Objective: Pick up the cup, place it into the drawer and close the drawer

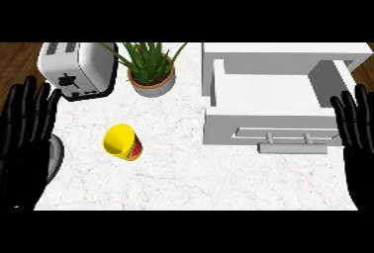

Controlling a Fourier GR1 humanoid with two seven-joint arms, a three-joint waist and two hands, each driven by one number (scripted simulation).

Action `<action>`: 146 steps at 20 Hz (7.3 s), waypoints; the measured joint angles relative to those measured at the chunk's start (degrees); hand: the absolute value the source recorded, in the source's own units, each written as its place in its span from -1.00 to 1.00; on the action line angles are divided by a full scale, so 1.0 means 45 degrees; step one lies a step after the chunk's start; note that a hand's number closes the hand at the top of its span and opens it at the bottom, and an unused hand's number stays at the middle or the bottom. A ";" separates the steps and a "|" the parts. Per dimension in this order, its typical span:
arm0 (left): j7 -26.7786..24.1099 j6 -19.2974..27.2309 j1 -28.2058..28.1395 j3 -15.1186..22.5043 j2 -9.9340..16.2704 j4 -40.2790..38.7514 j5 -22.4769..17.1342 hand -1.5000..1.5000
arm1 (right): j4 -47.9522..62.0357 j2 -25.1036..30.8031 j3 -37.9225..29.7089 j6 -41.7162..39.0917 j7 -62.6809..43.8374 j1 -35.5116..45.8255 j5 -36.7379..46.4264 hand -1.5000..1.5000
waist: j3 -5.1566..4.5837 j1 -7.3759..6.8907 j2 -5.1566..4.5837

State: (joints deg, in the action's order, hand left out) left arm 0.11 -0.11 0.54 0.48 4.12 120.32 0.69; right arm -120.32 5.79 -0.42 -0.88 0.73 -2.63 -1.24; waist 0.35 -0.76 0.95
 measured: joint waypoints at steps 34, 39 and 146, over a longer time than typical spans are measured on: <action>-0.4526 -1.0534 0.5378 -0.1363 0.3770 -1.5930 -0.2303 -1.00 | 0.2816 0.0882 -0.0623 -0.1520 -0.1148 0.3434 -0.0941 -1.00 | -0.0101 0.0369 -0.0285; -0.6279 -0.9599 0.6018 -0.1005 0.3859 -1.8135 -0.0722 -1.00 | 0.2954 0.0975 -0.0746 -0.1624 -0.1165 0.3692 -0.0972 -1.00 | -0.0106 0.0432 -0.0308; -0.2764 0.3615 1.6694 0.3708 -0.0916 -2.2847 -0.3835 -1.00 | 0.4148 0.1521 -0.1362 -0.2573 -0.1152 0.5440 -0.1501 -1.00 | -0.0048 0.2249 -0.0722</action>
State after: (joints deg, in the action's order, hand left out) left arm -12.33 16.16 75.66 17.17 0.00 17.51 -16.56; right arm -101.66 12.64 -6.55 -12.45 -4.45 21.85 -7.99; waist 0.14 9.35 -2.30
